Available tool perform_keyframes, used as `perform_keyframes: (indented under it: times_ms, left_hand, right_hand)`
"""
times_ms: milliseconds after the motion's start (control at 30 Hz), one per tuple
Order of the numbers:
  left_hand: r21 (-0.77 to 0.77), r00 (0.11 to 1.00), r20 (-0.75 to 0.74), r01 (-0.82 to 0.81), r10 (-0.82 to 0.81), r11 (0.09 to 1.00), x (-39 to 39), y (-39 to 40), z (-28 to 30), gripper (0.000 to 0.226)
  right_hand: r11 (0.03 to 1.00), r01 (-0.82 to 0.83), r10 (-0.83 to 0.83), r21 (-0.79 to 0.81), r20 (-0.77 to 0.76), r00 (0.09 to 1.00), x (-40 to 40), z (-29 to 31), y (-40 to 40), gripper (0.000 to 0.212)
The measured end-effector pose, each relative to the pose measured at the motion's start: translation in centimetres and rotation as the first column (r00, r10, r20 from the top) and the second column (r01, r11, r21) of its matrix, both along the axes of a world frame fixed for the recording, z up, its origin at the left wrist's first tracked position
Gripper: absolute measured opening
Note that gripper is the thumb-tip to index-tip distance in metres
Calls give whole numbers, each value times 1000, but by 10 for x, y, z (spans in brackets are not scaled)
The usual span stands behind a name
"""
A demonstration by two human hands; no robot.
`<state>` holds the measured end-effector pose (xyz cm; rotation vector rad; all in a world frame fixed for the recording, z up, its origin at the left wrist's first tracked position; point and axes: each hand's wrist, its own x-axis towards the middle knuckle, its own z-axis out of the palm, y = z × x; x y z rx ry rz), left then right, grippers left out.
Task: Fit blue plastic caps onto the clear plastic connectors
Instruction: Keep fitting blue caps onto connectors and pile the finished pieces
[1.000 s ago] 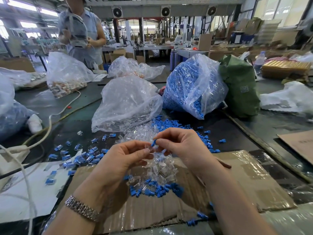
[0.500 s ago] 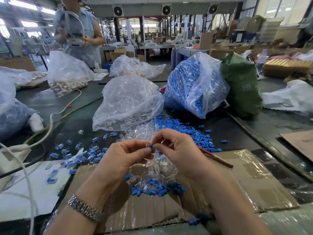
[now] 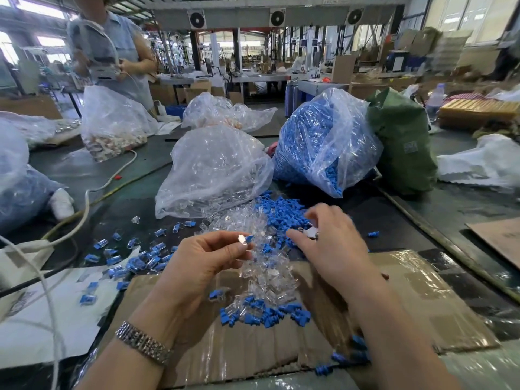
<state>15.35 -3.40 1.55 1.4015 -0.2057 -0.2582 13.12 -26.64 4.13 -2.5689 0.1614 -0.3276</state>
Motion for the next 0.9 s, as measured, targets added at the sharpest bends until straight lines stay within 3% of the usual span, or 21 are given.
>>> perform_keyframes:
  times_ms: [33, 100, 200, 267, 333, 433, 533, 600, 667, 700, 767, 900]
  left_hand:
    - [-26, 1000, -9, -16, 16, 1000, 1, 0, -1, 25]
    - [-72, 999, -11, -42, 41, 997, 1, -1, 1, 25]
    - [-123, 998, -36, -50, 46, 991, 0, -2, 5, 25]
    - [-138, 998, -49, -46, 39, 989, -1, -3, 6, 23]
    - [-142, 998, -51, -46, 39, 989, -2, -3, 7, 21]
    - [-148, 997, -52, -61, 54, 987, -2, -3, 9, 21]
    - [-166, 996, -55, -85, 76, 982, -2, -2, 10, 21]
    - [-186, 994, -60, -99, 89, 978, -1, -2, 10, 19]
    - [-198, 993, -66, -110, 99, 974, -1, -3, 10, 20]
    - [-203, 992, -67, -116, 104, 972, 0, -4, 10, 21]
    - [-210, 992, -61, -119, 108, 971, 0, -7, 11, 26]
    - [-196, 995, -17, -102, 101, 975, -1, -12, 11, 36]
  right_hand:
    - [985, 107, -123, -136, -112, 986, 0, -1, -4, 68]
    - [945, 158, -242, -287, -289, 926, 0, -6, -7, 86]
    - [924, 143, -260, -355, -308, 915, 3, -13, -8, 68]
    - [923, 137, -256, -359, -307, 917, 2, -12, -8, 44]
    - [936, 129, -231, -328, -294, 927, 2, -10, -9, 35]
    - [971, 133, -178, -200, -228, 957, 2, -5, -11, 29]
    - [989, 49, -30, 136, -141, 990, -2, 6, -14, 31]
    - [883, -73, 159, 463, -149, 976, -6, 13, -11, 31]
    - [677, -138, 413, 723, -219, 884, -13, 17, -5, 27]
    - [605, -151, 516, 782, -241, 822, -16, 18, -1, 27]
    - [580, -174, 605, 796, -278, 746, -19, 17, 8, 28]
    - [600, -202, 610, 774, -279, 742, -22, 17, 20, 31]
